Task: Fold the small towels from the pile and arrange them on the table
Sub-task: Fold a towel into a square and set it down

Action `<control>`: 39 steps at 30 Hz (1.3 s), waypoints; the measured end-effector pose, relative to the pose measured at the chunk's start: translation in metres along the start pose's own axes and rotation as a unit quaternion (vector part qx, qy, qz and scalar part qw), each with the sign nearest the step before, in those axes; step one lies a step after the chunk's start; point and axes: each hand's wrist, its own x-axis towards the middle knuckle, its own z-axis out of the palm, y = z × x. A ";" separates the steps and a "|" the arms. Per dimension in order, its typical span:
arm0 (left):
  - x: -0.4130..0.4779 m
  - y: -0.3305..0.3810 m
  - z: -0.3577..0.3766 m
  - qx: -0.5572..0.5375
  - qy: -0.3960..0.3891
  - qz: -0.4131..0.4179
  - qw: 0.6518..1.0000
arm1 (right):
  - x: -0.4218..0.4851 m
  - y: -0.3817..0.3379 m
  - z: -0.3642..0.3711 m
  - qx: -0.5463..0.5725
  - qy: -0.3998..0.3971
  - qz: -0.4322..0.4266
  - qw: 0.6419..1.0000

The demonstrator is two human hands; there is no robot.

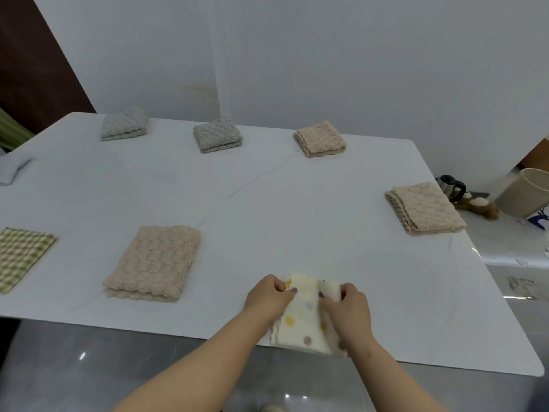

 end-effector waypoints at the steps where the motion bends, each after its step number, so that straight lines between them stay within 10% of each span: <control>1: 0.001 0.000 0.000 -0.020 -0.001 0.004 1.000 | 0.000 -0.001 -0.001 0.017 0.000 -0.011 1.000; 13: 0.006 0.001 -0.009 -0.070 -0.079 0.089 0.990 | 0.016 -0.001 -0.007 0.148 -0.051 -0.017 0.987; 29: 0.028 0.007 -0.016 0.181 -0.104 0.131 0.969 | 0.038 0.010 -0.011 -0.009 -0.022 -0.088 0.996; 39: 0.033 0.010 -0.012 0.114 -0.086 0.144 0.979 | 0.043 0.007 -0.010 -0.090 -0.071 -0.154 0.981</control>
